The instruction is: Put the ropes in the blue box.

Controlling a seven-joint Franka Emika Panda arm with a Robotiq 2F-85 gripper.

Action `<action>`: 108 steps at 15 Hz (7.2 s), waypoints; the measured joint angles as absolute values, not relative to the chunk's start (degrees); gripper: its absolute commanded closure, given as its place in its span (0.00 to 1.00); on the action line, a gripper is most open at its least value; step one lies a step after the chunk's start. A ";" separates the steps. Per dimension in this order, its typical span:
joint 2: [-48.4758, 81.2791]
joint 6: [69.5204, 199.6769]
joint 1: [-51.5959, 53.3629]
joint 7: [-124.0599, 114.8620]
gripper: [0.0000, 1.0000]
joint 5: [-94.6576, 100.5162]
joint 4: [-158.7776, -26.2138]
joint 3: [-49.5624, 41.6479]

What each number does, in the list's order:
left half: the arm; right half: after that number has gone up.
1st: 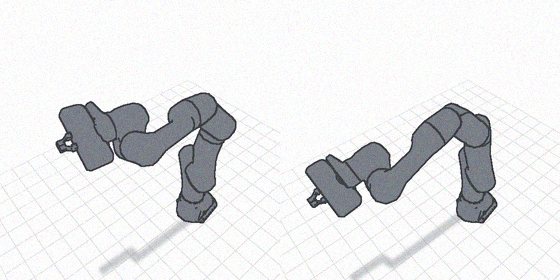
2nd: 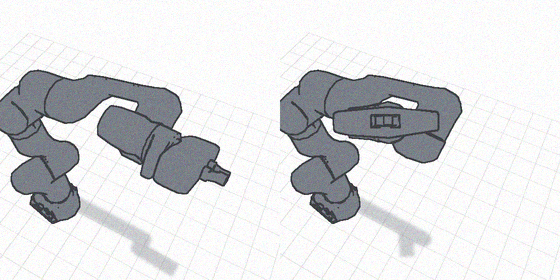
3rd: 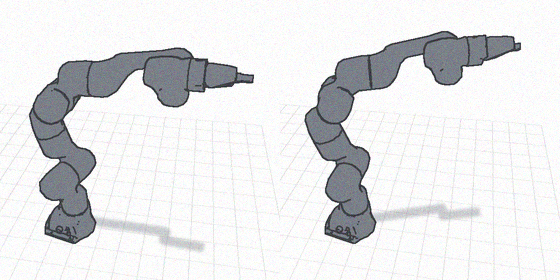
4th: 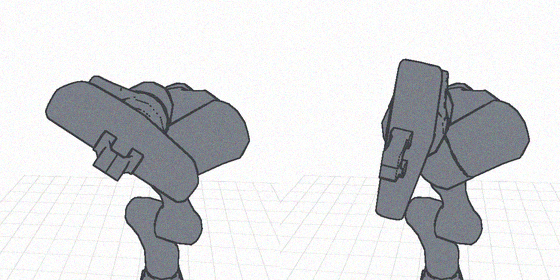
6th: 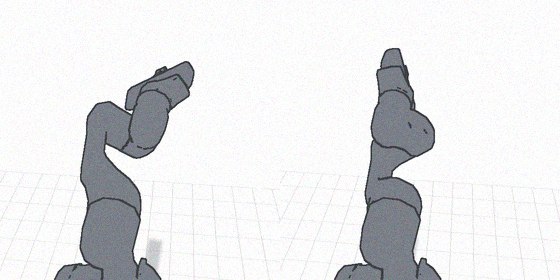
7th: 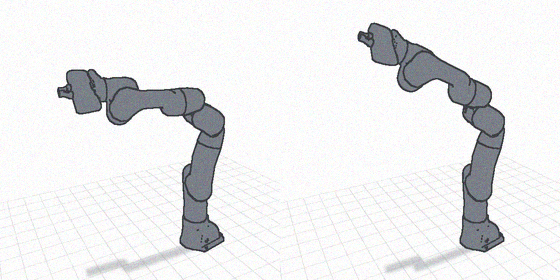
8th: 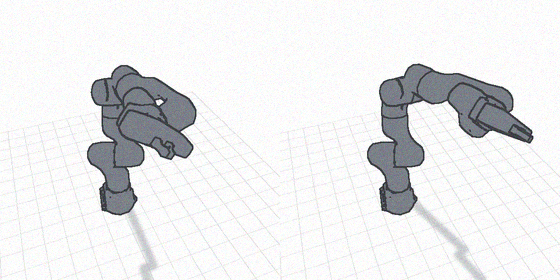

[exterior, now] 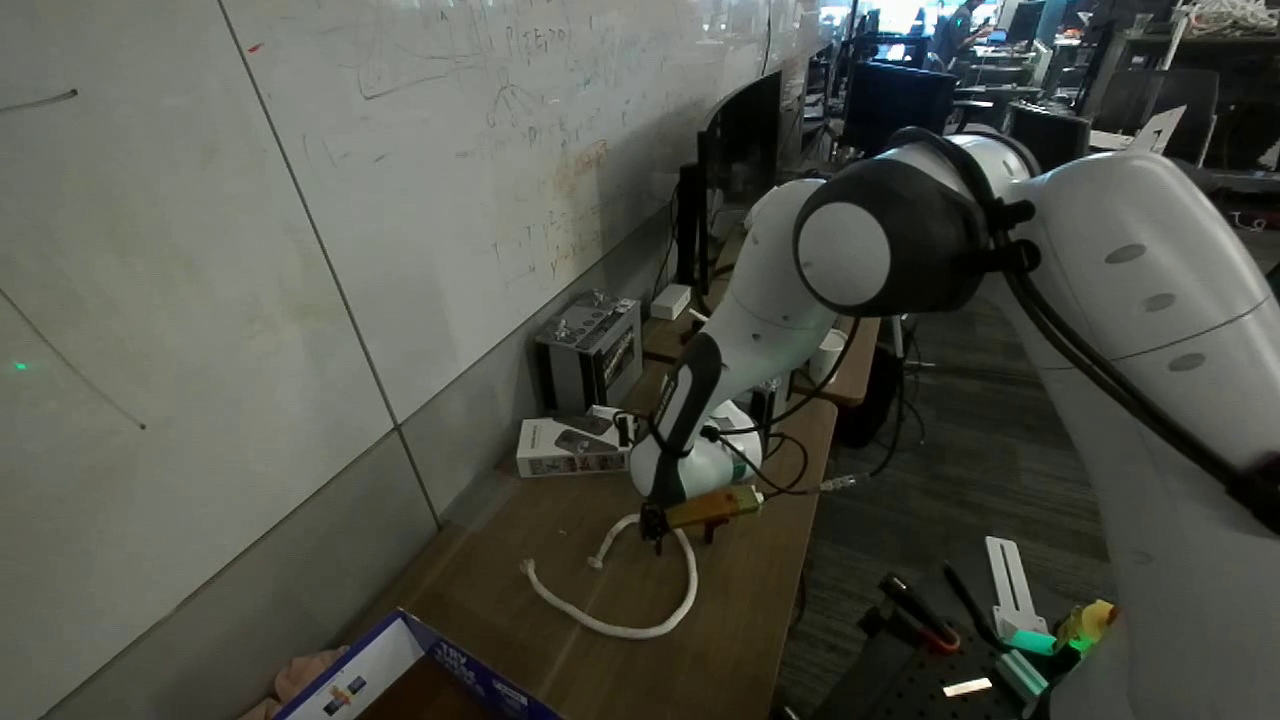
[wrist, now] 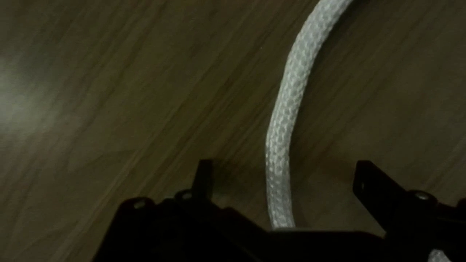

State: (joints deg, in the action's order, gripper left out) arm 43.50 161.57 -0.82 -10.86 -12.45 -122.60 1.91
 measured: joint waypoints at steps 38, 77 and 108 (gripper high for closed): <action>29.94 158.15 5.32 -11.25 0.94 -11.42 -125.37 -0.39; 0.53 96.13 22.40 -43.17 0.94 11.90 -88.15 26.72; 8.85 96.12 24.68 -38.46 0.00 6.42 -96.76 22.17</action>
